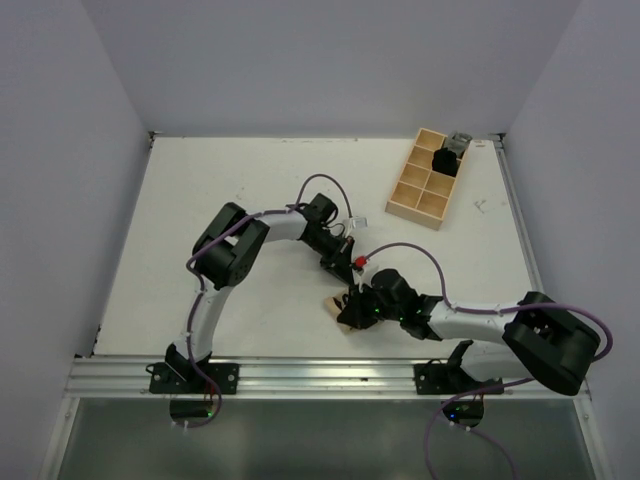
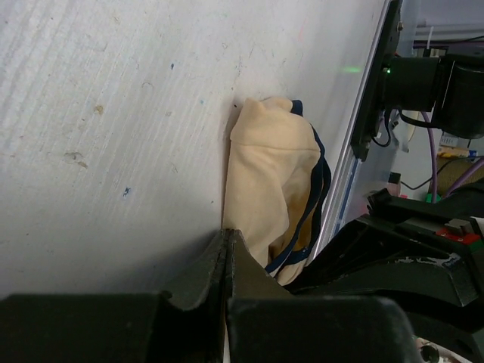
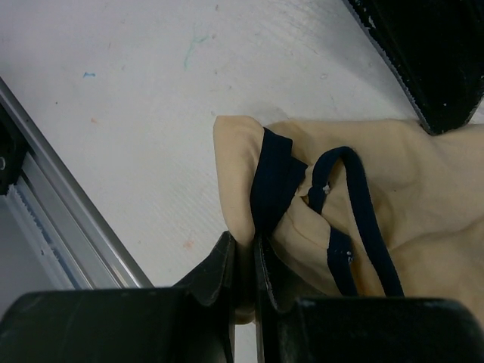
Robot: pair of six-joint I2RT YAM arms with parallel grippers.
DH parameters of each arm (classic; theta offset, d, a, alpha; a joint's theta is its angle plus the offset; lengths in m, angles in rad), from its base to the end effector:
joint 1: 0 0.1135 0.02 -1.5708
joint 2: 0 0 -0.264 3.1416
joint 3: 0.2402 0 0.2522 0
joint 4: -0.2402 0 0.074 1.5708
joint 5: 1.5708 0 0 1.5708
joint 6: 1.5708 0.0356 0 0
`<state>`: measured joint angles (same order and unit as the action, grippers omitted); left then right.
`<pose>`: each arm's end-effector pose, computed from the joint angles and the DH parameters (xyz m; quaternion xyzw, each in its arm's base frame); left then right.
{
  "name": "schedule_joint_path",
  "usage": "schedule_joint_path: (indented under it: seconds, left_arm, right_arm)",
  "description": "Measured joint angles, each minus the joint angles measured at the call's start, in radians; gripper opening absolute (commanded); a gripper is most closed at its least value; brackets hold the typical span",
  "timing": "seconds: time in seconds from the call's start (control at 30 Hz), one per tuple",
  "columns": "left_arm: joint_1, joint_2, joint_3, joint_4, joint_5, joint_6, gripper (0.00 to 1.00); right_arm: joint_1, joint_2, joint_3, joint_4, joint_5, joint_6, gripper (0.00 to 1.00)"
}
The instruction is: Roll the underwear
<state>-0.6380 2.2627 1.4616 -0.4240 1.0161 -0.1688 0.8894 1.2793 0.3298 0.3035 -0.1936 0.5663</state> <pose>0.3301 -0.2825 0.0954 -0.2814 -0.8176 0.4998 0.0499 0.1348 0.1771 0.1365 -0.1858 0.8723 0.3600 0.2740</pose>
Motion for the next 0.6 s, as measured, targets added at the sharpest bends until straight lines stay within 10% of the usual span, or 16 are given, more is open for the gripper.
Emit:
schedule_joint_path:
  seconds: [0.4,0.6]
  left_arm:
    - [0.058,-0.092,-0.119,0.059,-0.078,-0.032,0.0]
    - [0.096,-0.076,-0.058,-0.006,-0.077,0.019,0.25]
  right_arm:
    - [0.0,0.032,-0.011,0.061,-0.001,0.073,0.0]
    - [0.0,0.042,-0.011,0.075,-0.006,0.077,0.0]
